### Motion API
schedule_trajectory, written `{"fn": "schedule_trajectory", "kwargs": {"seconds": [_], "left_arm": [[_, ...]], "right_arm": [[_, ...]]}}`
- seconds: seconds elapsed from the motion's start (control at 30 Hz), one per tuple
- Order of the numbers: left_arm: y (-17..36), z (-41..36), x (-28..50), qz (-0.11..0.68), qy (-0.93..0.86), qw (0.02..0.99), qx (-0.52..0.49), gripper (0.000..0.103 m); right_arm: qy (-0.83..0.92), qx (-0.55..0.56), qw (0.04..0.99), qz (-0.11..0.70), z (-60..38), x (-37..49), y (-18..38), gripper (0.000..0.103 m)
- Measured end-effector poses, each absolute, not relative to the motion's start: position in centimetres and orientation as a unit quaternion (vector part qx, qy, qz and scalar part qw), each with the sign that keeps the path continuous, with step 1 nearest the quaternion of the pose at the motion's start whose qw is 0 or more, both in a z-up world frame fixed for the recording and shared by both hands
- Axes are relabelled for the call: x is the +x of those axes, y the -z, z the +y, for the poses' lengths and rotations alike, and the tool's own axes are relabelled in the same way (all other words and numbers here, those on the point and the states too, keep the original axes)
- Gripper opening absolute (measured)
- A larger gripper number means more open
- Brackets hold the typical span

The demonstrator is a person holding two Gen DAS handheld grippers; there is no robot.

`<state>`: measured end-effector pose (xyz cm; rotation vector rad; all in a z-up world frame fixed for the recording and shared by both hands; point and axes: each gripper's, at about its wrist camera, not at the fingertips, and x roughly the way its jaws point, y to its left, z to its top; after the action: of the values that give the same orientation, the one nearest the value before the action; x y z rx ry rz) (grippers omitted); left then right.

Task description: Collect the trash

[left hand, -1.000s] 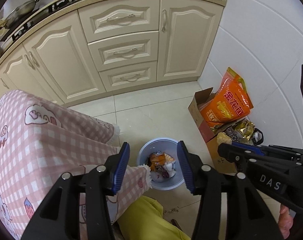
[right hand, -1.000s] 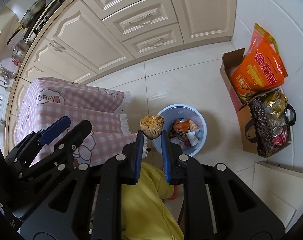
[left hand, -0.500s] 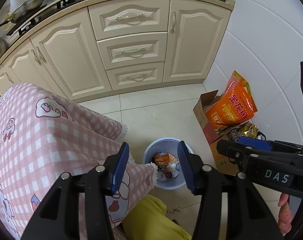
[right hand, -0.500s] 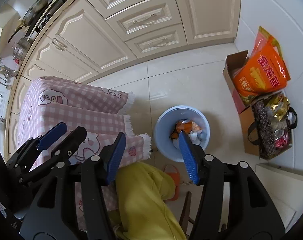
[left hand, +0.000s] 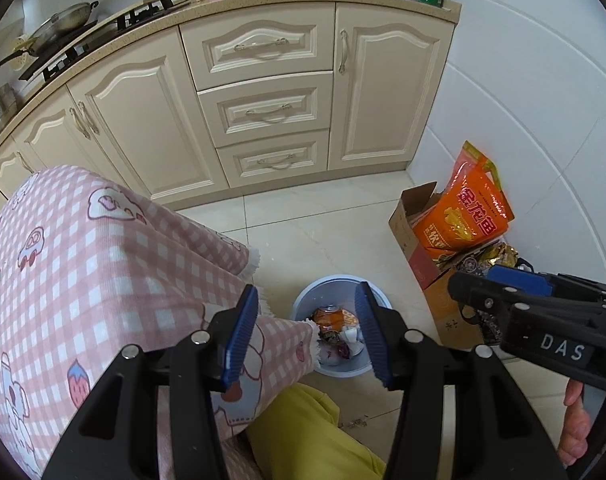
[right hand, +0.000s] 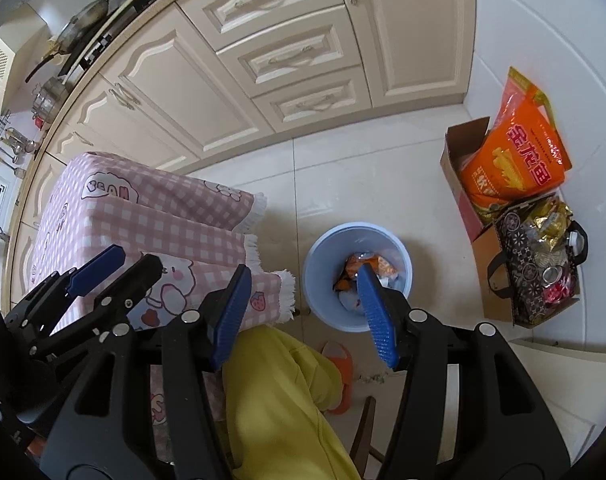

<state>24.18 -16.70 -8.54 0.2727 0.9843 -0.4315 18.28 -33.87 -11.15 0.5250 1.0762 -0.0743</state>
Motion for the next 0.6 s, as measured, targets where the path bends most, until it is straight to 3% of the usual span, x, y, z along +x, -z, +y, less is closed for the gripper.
{"fn": "schedule_trajectory", "kwargs": {"seconds": [0.6], "left_arm": [[6.9,-12.4,16.6,0.404,0.194,0.889,0.093,0.050]], "right_arm": [[0.028,0.194,0.901,0.388,-30.5,10.6,9.1,0.055]]}}
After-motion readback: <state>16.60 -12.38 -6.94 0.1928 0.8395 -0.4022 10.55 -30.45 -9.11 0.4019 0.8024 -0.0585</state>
